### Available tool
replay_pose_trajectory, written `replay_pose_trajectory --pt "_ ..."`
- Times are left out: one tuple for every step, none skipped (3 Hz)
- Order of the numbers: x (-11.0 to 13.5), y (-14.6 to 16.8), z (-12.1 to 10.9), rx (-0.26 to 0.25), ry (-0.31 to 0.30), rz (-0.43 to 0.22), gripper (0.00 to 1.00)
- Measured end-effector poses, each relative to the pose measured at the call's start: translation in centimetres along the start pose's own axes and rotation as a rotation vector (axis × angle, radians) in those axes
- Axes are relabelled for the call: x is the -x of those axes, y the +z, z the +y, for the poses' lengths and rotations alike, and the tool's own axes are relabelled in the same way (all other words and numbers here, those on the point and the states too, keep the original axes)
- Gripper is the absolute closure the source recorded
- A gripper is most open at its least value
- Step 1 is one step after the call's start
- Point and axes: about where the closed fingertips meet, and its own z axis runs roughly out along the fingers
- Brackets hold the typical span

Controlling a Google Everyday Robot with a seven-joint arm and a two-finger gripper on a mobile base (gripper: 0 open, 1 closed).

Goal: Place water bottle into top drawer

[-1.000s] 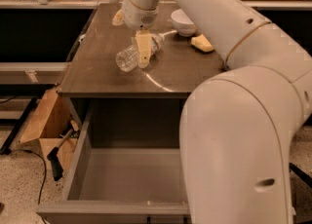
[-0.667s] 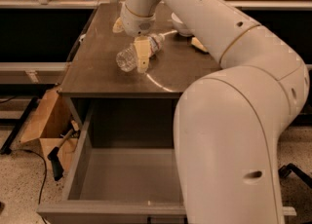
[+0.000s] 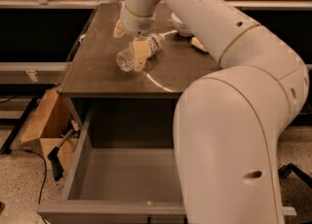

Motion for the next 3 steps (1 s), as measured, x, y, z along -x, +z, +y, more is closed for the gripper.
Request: replay_pose_trajectory --pt "0.0 0.0 0.0 0.0 0.0 0.0 0.41" --pt "0.0 0.0 0.0 0.0 0.0 0.0 0.64" --pt "0.0 0.0 0.0 0.0 0.0 0.0 0.88"
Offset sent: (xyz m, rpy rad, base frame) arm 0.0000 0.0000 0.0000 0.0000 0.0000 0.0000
